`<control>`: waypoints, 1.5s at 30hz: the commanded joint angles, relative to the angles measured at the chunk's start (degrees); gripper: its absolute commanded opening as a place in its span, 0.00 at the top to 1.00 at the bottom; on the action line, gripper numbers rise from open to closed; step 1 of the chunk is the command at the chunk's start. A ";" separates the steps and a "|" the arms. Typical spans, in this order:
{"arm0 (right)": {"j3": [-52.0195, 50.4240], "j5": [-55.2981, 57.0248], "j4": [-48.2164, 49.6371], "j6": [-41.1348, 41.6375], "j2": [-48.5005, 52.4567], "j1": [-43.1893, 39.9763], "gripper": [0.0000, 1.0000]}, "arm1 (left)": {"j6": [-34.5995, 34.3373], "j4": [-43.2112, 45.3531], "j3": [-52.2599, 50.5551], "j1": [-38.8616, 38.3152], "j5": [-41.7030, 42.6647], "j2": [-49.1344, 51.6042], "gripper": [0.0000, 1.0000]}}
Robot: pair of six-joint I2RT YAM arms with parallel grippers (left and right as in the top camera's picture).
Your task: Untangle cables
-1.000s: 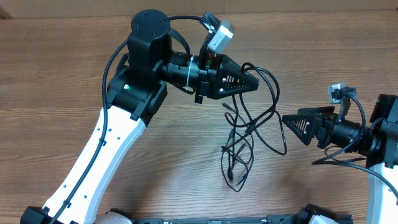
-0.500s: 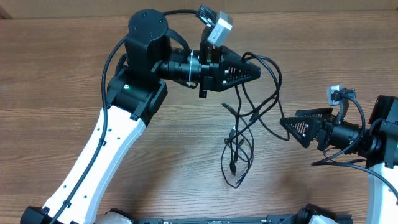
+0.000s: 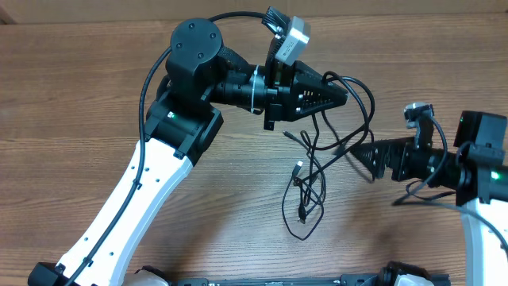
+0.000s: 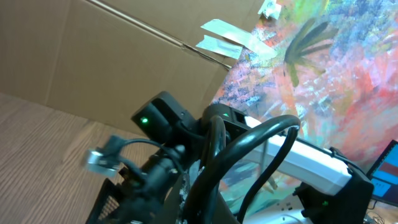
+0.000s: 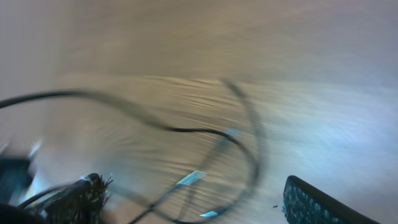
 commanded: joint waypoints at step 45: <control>0.24 23.54 -1.64 25.29 5.38 0.17 0.00 | 8.33 -34.03 5.42 15.87 -61.48 -1.14 0.22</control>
